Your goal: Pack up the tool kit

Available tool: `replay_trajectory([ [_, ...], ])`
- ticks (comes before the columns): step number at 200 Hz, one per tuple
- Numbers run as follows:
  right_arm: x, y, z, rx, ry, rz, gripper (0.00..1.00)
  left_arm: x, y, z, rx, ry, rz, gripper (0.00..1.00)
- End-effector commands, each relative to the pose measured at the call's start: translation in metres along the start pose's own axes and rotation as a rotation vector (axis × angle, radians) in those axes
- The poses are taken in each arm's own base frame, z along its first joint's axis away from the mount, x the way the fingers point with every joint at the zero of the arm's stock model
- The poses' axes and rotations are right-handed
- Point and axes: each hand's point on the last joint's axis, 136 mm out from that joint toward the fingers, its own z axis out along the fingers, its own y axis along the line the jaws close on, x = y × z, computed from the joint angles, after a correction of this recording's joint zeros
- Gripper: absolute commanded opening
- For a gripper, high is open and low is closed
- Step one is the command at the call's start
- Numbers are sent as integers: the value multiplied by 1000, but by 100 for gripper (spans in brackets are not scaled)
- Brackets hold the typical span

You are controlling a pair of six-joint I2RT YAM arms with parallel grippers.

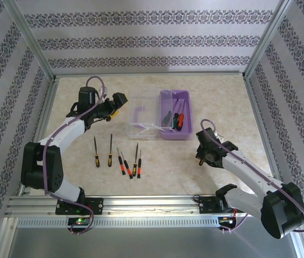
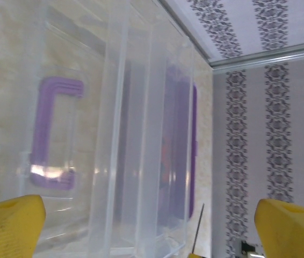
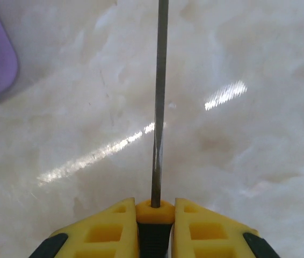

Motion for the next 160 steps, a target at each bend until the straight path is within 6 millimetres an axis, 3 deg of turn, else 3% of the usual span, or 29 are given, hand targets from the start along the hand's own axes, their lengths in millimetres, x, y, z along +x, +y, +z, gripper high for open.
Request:
replay_trajectory([
  [1, -20, 17, -18, -38, -18, -86, 17, -7, -39, -3, 163, -8, 30, 100],
  [60, -68, 79, -43, -165, -88, -119, 17, -7, -27, -4, 76, -11, 66, 100],
  [107, -90, 150, -57, -268, -97, -193, 17, -8, -15, -7, -15, -13, 82, 100],
  [135, -95, 197, -57, -355, -63, -247, 17, -9, -8, -9, -70, -13, 96, 100],
  [160, -93, 233, -40, -404, 41, -313, 17, -10, -6, -9, -79, -15, 99, 100],
])
